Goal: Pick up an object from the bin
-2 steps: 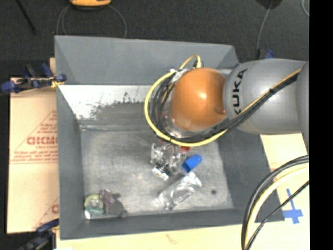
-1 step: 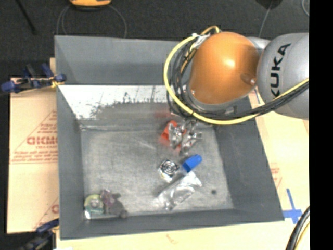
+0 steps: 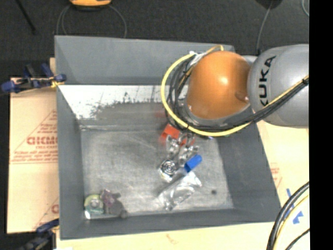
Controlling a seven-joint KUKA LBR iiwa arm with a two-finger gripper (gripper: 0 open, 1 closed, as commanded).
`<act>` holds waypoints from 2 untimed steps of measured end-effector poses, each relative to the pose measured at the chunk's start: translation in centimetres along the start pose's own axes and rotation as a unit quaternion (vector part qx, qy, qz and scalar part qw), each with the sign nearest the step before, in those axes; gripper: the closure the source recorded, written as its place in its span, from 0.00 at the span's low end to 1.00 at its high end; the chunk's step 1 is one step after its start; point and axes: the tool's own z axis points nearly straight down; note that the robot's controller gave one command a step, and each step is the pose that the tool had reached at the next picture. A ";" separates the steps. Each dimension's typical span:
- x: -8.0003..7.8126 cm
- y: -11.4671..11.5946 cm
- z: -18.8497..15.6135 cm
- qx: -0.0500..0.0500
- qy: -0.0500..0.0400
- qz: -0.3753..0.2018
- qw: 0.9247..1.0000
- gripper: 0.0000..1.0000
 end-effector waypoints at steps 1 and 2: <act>1.3 0.9 2.1 0.000 0.002 -0.120 0.993 1.00; 1.6 2.6 3.8 0.002 0.001 -0.190 0.982 1.00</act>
Offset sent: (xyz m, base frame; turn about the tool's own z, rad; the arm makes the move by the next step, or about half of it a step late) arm -0.0141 -0.0068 -0.0207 -0.2415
